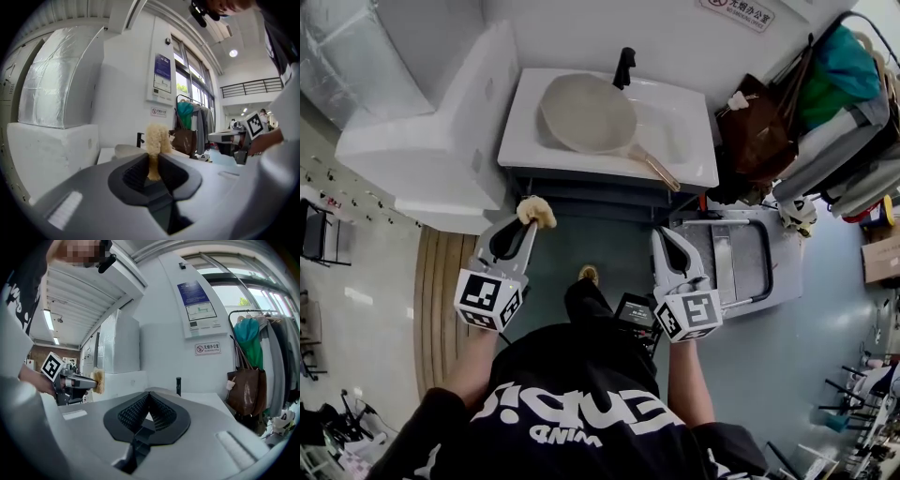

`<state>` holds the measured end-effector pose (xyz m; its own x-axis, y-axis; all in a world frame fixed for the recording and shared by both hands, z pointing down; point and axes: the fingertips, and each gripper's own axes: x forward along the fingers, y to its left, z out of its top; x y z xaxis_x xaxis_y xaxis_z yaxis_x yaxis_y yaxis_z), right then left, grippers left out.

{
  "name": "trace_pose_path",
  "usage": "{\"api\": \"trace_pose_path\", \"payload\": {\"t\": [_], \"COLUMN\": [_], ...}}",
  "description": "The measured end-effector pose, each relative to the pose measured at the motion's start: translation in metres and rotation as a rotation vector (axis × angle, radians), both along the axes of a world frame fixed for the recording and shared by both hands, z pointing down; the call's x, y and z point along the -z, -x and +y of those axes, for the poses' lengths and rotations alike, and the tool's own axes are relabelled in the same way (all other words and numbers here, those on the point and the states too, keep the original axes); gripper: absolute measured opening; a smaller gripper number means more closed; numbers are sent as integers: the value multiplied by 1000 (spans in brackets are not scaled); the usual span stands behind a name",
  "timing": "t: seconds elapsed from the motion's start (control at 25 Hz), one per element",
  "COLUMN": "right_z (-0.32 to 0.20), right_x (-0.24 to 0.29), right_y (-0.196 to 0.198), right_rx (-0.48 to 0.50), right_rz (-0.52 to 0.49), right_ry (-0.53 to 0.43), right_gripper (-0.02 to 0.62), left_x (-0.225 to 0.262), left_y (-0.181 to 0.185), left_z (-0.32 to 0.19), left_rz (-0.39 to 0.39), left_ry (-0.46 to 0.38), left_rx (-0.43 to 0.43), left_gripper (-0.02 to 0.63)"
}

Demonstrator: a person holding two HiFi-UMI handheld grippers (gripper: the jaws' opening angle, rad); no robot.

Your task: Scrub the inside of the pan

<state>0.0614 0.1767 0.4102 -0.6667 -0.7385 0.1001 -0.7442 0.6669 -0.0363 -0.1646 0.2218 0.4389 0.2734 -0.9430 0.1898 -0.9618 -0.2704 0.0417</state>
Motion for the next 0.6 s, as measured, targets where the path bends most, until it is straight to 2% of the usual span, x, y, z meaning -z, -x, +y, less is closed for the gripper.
{"api": "trace_pose_path", "payload": {"t": [0.6], "right_z": [-143], "right_x": [6], "right_y": [-17], "right_rx": [7], "right_rz": [24], "right_ry": [-1], "right_gripper": [9], "left_x": [22], "left_y": [4], "left_z": [-144], "left_rz": [-23], "left_ry": [-12], "left_rx": [45], "left_gripper": [57]}}
